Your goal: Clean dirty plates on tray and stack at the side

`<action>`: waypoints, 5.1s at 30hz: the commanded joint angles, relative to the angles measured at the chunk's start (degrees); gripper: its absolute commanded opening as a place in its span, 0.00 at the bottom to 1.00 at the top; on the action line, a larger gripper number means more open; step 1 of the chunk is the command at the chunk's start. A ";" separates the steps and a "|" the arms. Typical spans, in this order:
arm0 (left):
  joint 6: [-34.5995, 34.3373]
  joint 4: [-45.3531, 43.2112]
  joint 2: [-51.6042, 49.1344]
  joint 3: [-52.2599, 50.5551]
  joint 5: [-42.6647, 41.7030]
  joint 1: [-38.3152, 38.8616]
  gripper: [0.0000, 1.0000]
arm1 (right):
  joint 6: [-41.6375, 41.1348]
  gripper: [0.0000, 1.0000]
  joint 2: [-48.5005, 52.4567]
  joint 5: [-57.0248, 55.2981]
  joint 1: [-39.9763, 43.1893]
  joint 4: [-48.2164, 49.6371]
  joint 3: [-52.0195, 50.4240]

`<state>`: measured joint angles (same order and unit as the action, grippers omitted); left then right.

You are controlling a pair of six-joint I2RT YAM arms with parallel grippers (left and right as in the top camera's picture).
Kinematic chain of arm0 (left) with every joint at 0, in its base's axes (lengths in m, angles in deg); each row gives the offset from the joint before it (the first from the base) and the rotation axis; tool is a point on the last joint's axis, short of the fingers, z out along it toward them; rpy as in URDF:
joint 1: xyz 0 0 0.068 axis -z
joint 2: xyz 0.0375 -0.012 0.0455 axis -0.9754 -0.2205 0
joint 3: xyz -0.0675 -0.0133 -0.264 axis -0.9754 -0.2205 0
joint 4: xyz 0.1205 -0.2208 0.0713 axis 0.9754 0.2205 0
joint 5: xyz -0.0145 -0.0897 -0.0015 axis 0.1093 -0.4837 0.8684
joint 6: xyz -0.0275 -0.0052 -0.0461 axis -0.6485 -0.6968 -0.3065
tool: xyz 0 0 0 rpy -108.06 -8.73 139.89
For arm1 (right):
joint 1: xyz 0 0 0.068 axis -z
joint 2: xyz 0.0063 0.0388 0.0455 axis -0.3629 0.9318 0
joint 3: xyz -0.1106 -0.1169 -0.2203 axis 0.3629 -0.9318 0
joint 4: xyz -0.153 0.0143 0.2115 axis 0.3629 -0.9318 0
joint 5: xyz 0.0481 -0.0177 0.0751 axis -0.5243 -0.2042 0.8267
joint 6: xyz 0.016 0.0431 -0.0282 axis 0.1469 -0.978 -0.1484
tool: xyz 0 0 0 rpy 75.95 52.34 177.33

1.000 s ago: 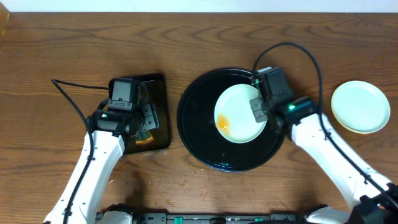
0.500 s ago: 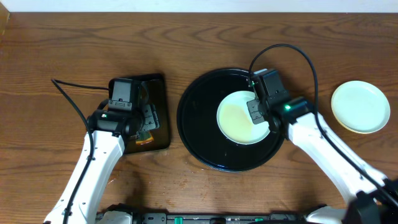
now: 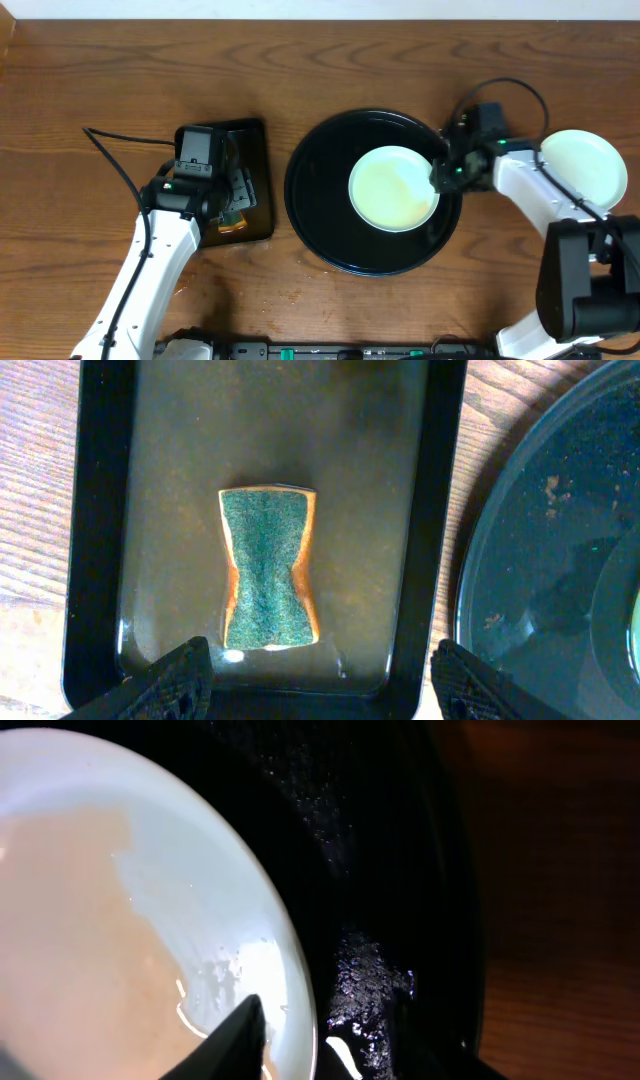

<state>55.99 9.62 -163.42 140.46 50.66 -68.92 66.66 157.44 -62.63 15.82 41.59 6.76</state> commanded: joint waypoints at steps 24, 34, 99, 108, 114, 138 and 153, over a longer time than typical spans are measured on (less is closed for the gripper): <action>1.01 0.15 0.09 1.09 0.11 -0.24 0.77 | 0.31 0.01 -10.12 -2.25 -4.57 1.25 -0.17; 0.98 0.17 0.09 1.09 0.09 -0.24 0.86 | 0.33 0.01 -20.79 -23.76 -18.12 1.27 -0.17; 0.96 0.17 0.09 1.09 0.11 -0.24 0.87 | 10.58 0.01 -24.04 -81.88 -58.64 2.64 -0.20; 0.96 0.17 0.09 1.09 0.09 -0.24 0.87 | -13.55 0.01 -25.79 -46.18 -35.65 -1.60 -0.17; 0.96 0.17 0.09 1.09 0.09 -0.24 0.87 | -12.96 0.01 -30.47 -17.94 -12.83 -3.58 -0.20; 0.96 0.17 0.09 1.09 0.11 -0.24 0.87 | 30.64 0.01 -30.08 -80.59 -56.37 6.40 -0.20; 0.96 0.17 0.09 1.09 0.09 -0.24 0.87 | 34.38 0.01 -26.60 -82.09 -59.65 8.59 -0.20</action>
<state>56.45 9.64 -163.42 140.46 50.63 -68.92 99.82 131.01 -142.50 -42.73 49.68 6.25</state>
